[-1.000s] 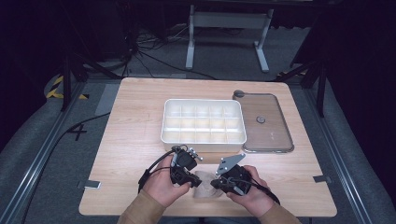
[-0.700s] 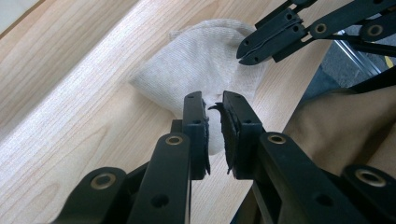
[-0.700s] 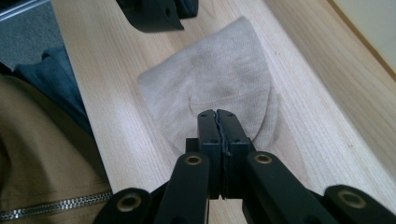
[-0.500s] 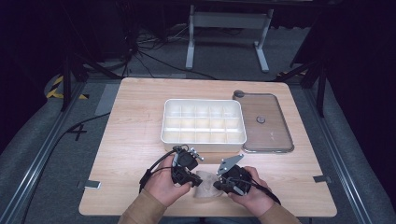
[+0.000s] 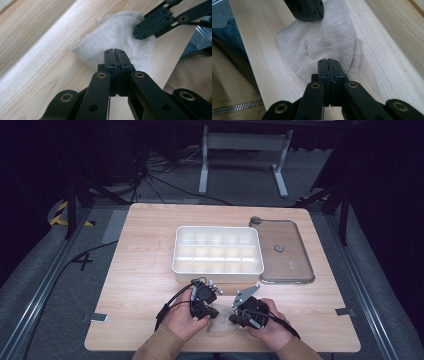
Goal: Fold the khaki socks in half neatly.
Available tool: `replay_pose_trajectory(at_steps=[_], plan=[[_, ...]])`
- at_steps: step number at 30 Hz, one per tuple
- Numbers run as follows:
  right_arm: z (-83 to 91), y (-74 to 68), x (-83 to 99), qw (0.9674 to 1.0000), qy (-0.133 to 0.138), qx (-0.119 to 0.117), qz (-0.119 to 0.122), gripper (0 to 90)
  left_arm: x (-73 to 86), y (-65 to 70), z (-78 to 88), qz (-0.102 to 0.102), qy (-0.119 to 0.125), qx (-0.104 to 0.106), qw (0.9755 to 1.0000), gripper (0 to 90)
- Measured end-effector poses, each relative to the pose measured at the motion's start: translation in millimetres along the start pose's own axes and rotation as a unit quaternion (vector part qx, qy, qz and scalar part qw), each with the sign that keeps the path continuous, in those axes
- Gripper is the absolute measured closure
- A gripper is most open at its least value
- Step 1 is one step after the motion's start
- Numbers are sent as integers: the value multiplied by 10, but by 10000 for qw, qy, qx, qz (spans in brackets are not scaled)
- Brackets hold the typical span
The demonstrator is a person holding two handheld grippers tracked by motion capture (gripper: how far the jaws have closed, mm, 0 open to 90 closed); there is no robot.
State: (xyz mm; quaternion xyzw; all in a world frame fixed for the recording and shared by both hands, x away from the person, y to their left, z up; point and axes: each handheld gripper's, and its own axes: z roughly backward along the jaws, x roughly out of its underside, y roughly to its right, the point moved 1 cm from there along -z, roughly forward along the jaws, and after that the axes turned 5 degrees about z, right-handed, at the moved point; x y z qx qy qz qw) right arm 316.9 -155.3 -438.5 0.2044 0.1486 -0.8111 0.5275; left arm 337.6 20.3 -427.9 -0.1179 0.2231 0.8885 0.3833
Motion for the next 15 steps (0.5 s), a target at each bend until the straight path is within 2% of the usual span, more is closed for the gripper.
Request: replay_pose_trajectory(at_steps=[4, 8, 12, 15], plan=[[0, 18, 14, 10000, -32, -48, -65, 897, 11, -46, -92, 52, -199, -165, 9997, 893], [-3, 31, 26, 9999, -24, -87, -97, 897, 10, -56, -143, 54, -261, -168, 9995, 892], [-9, 38, 33, 9999, -17, -91, -124, 897, 26, -65, -106, 89, -260, -139, 9995, 882], [-3, 33, 34, 9999, -3, -86, -127, 897, 40, -75, -33, 89, -154, -88, 9998, 859]])
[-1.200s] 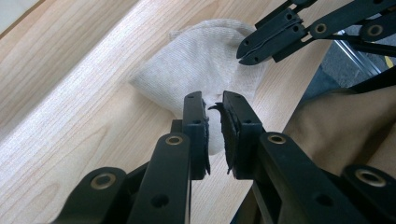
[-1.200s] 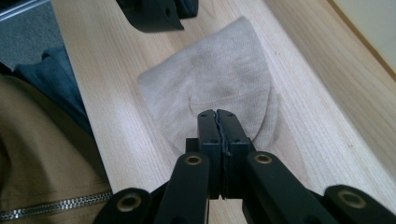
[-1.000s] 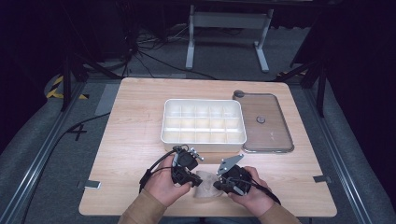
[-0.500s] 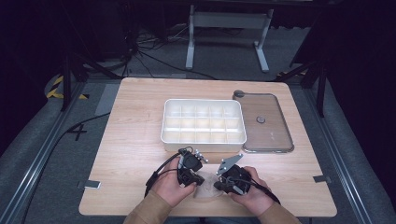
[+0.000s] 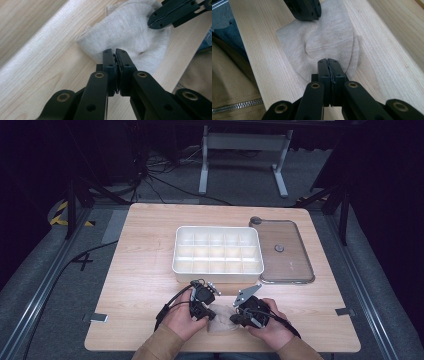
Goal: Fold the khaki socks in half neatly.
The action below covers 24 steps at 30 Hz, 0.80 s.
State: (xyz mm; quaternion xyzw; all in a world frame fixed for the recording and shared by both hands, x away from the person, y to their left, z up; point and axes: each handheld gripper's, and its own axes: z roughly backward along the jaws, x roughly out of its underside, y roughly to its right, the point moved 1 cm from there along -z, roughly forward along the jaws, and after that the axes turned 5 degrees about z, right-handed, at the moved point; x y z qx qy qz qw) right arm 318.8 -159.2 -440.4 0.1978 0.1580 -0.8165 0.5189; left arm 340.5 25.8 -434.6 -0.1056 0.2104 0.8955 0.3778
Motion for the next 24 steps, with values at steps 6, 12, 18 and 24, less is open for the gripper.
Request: replay_pose_trajectory(at_steps=[6, 12, 18, 24], plan=[[63, -30, -30, 9999, 115, 35, 38, 897, 40, -38, 169, 46, 125, 96, 9999, 815], [107, -91, -106, 9993, 352, 52, 143, 897, 78, -94, 212, 165, 108, 116, 9997, 797], [32, -118, -151, 9986, 503, 36, 139, 898, 126, -145, 152, 87, -35, 74, 9999, 778], [-117, -85, -132, 9996, 210, 125, 118, 897, 158, -164, 90, 38, -68, 51, 10000, 772]])
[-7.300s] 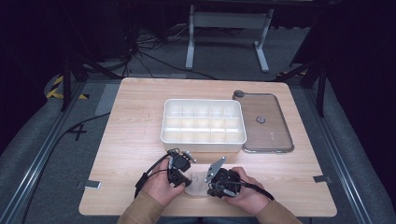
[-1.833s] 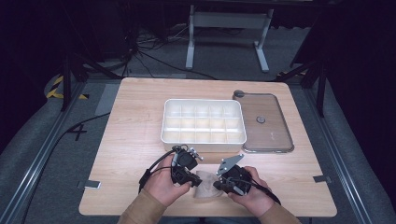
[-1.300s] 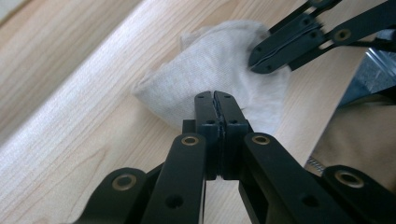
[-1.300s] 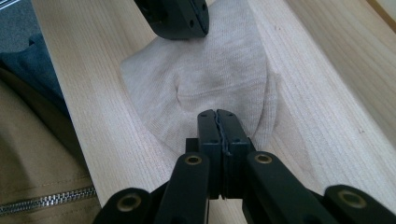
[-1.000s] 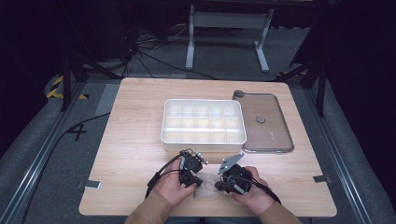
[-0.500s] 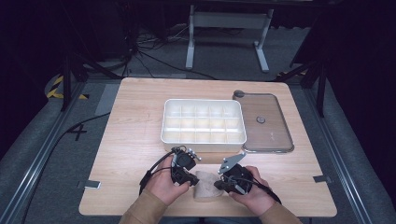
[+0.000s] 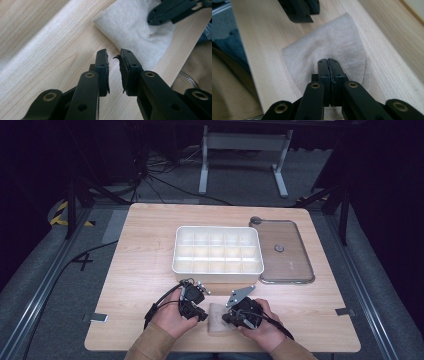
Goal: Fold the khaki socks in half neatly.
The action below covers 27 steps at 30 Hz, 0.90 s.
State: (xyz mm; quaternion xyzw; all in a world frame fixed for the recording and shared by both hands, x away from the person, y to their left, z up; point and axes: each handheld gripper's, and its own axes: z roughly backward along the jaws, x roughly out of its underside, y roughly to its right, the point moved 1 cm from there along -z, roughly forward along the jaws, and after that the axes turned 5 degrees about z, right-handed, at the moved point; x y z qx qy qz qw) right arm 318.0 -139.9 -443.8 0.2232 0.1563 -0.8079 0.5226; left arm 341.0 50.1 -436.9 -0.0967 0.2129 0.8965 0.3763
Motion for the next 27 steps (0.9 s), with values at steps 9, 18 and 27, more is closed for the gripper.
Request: replay_pose_trajectory(at_steps=[9, 18, 27], plan=[[-39, 46, 27, 10000, 32, -74, -55, 898, -1, -11, -83, -107, 99, 11, 9999, 792], [-39, 69, 44, 9998, 96, -150, -57, 899, -12, 21, -162, -124, -119, -188, 9997, 889], [-40, 55, 56, 9999, 140, -88, -42, 898, -51, 62, -185, -204, -137, -159, 9996, 899]])
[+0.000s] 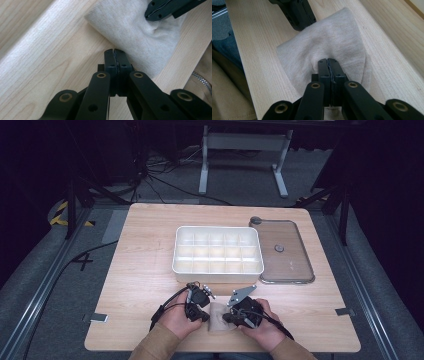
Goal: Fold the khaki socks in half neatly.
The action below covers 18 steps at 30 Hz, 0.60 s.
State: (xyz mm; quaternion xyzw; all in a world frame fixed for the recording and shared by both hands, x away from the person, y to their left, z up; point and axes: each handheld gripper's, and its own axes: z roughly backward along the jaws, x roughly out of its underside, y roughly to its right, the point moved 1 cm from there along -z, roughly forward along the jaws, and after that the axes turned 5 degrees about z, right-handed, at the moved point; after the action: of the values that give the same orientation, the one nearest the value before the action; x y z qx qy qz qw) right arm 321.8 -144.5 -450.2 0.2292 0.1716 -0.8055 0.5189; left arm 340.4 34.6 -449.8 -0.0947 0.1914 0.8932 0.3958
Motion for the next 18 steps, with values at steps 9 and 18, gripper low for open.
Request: replay_pose_trajectory(at_steps=[9, 18], plan=[[2, -4, 15, 10000, 56, 9, 2, 899, -57, 94, 42, -314, 373, 122, 9987, 900], [3, -8, 43, 9998, 162, -1, -102, 898, -129, 244, 58, -568, 628, 245, 9961, 899]])
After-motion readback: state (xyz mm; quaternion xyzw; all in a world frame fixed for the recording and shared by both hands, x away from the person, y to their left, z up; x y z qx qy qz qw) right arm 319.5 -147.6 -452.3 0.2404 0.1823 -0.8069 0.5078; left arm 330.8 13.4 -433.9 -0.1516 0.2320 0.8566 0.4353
